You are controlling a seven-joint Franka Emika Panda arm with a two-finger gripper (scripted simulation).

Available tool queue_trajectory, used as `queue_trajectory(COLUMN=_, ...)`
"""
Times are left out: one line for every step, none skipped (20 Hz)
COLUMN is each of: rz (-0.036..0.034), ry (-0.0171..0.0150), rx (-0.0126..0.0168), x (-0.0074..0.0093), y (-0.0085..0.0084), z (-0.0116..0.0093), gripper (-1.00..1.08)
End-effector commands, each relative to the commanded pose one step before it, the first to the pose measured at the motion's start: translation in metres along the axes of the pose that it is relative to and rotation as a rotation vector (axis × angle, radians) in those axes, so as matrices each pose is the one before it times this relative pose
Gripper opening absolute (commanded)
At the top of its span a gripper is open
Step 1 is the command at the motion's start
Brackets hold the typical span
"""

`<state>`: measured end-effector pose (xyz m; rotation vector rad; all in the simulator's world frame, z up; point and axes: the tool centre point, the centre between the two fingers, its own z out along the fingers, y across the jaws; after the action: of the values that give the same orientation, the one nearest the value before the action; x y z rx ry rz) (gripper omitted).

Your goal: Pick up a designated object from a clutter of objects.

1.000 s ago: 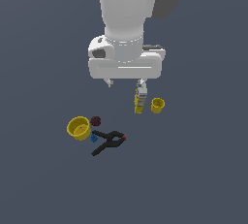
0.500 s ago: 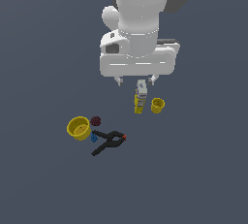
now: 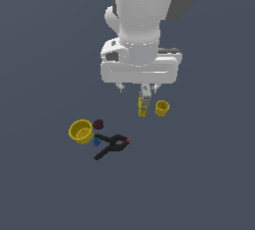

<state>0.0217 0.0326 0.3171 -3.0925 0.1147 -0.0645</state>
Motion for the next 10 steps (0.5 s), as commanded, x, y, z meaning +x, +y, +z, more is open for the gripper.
queue_trajectory(rz=0.04248, ry=-0.00217, rx=0.00216, x=0.00356, y=0.00253, z=0.00711, gripper=1.00)
queue_trajectory(rz=0.02033, ry=-0.00085, rx=0.00096, x=0.00175, y=0.00111, z=0.00333, gripper=1.00)
queue_trajectory(rz=0.02191, ry=-0.00093, rx=0.00094, x=0.00189, y=0.00120, z=0.00361, gripper=1.00)
queue_trajectory(rz=0.02344, ry=-0.00100, rx=0.00092, x=0.00202, y=0.00126, z=0.00388, gripper=1.00)
queue_trajectory(rz=0.02497, ry=-0.00105, rx=0.00088, x=0.00215, y=0.00131, z=0.00415, gripper=1.00)
queue_trajectory(rz=0.02655, ry=-0.00111, rx=0.00082, x=0.00229, y=0.00137, z=0.00443, gripper=1.00)
queue_trajectory(rz=0.02814, ry=-0.00116, rx=0.00074, x=0.00243, y=0.00143, z=0.00472, gripper=1.00)
queue_trajectory(rz=0.02973, ry=-0.00120, rx=0.00063, x=0.00256, y=0.00148, z=0.00501, gripper=1.00)
queue_trajectory(rz=0.03092, ry=-0.00122, rx=0.00050, x=0.00266, y=0.00151, z=0.00523, gripper=1.00)
queue_trajectory(rz=0.03104, ry=-0.00118, rx=0.00035, x=0.00268, y=0.00149, z=0.00528, gripper=1.00)
